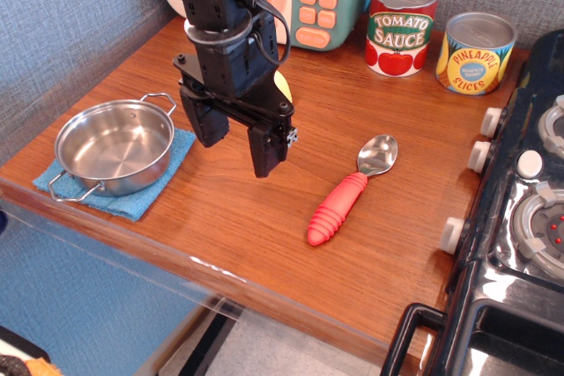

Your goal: Move the corn in front of the microwave behind the silver pan.

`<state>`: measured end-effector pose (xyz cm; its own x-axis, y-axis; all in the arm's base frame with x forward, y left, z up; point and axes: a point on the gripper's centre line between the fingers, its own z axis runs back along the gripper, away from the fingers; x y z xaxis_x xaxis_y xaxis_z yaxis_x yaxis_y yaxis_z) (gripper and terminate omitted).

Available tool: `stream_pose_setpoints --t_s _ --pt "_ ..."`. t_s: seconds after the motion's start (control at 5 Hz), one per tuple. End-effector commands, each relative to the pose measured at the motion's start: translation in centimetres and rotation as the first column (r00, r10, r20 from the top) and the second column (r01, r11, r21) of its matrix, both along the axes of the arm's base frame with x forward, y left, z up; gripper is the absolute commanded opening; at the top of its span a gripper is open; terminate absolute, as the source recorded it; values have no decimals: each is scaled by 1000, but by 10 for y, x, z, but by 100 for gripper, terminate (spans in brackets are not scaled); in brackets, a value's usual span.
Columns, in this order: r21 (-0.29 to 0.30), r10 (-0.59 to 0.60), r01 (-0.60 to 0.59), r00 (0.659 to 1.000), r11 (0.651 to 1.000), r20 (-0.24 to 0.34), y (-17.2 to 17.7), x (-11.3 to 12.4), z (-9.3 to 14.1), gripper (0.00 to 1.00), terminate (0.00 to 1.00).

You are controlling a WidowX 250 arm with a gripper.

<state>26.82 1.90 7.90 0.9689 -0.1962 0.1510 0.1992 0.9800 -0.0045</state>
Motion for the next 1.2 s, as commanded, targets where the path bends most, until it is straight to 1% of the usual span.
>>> stream_pose_setpoints --t_s 0.0,0.2,0.4,0.6,0.8,1.0 --pt "0 0 0 1000 1000 0 0 0 0 100 0" --pt "-50 48 -45 998 998 51 5 26 5 100 0" --pt "-83 119 -111 988 990 101 17 65 13 100 0" --pt "-80 205 -195 969 977 139 32 108 14 100 0" --pt "-44 258 -254 956 966 138 41 142 2 100 0" --pt "3 271 -274 955 962 120 44 155 -14 100 0"
